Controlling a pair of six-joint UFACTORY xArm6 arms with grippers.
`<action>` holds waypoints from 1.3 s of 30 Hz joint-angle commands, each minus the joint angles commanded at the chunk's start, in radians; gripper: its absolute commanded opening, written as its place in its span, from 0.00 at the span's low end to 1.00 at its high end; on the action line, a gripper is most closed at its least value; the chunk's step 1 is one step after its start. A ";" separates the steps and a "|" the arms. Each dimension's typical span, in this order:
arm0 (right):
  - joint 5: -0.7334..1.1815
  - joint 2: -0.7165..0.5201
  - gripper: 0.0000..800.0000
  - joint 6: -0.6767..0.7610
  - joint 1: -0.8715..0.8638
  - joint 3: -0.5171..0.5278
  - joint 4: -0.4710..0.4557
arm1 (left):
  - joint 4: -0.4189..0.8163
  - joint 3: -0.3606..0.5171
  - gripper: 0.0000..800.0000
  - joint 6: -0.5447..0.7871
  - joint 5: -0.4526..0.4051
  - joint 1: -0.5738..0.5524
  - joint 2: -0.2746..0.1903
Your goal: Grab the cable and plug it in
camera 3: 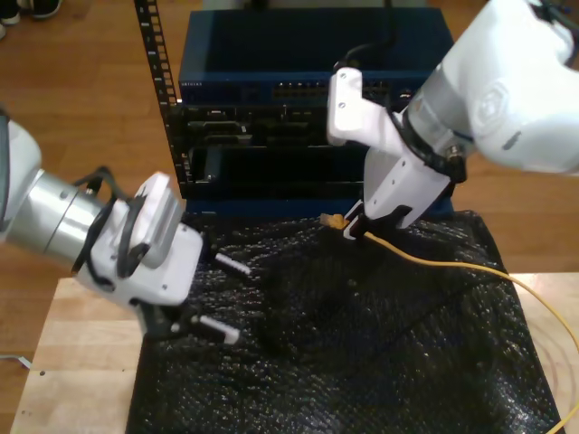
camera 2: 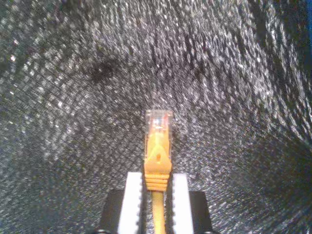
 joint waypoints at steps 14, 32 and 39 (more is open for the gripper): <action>0.029 -0.046 0.01 0.005 -0.003 0.002 0.021 | -0.084 -0.052 1.00 -0.074 -0.160 -0.133 0.014; 0.072 -0.055 0.01 0.003 0.005 0.000 0.098 | -0.169 -0.112 0.99 -0.068 -0.161 -0.132 0.057; 0.072 -0.049 0.01 0.003 0.012 0.000 0.100 | -0.169 -0.107 0.92 -0.066 -0.152 -0.132 0.057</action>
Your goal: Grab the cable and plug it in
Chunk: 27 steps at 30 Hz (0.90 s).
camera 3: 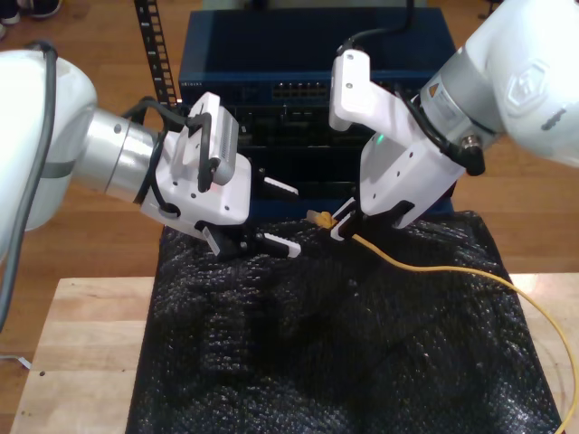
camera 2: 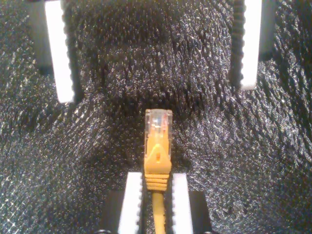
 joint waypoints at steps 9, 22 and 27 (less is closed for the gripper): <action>0.000 0.011 0.01 -0.002 0.003 -0.002 0.003 | 0.000 0.000 0.87 0.032 0.006 0.000 0.000; 0.002 0.023 0.01 -0.002 0.032 -0.003 0.005 | -0.002 -0.003 0.79 0.037 0.043 0.000 0.000; 0.002 0.025 0.01 -0.002 0.032 -0.003 0.005 | -0.002 -0.003 0.70 0.037 0.041 0.000 0.000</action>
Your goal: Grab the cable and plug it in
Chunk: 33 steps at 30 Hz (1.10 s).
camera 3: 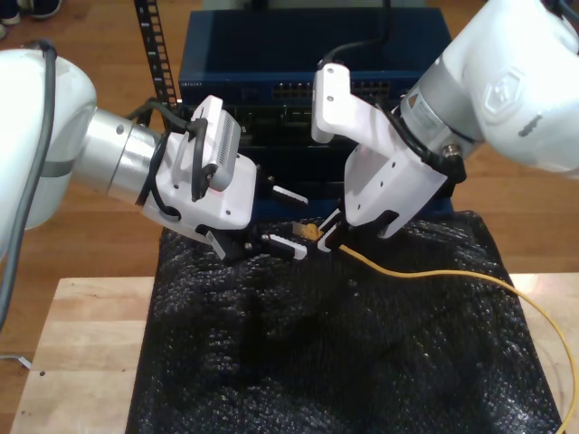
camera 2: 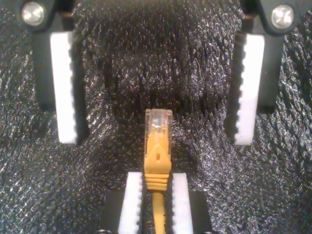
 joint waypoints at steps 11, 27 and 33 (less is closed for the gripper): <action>-0.002 -0.003 0.01 0.000 0.000 0.000 0.002 | 0.000 0.000 0.50 0.000 -0.005 0.000 0.000; -0.002 -0.005 0.01 0.002 0.000 0.000 0.002 | 0.000 0.003 0.31 -0.002 -0.008 0.000 -0.002; -0.002 -0.006 0.01 0.002 0.000 0.002 0.002 | 0.000 0.005 0.26 -0.003 -0.008 0.002 -0.002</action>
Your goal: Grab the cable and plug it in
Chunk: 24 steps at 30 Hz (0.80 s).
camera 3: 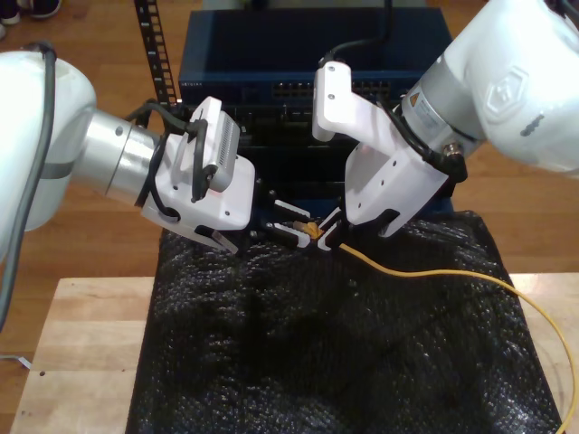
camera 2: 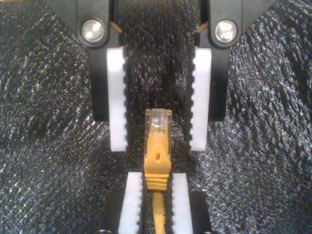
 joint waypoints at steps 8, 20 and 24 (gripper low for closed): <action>0.000 0.002 0.01 0.000 0.000 -0.002 0.000 | -0.002 0.003 0.06 -0.002 0.002 -0.002 0.000; 0.000 0.000 0.98 -0.058 0.009 -0.012 -0.002 | -0.014 0.003 0.00 -0.006 0.008 0.000 0.000; -0.003 -0.014 1.00 -0.068 0.006 -0.023 -0.002 | -0.015 0.003 0.00 -0.006 0.006 0.003 0.000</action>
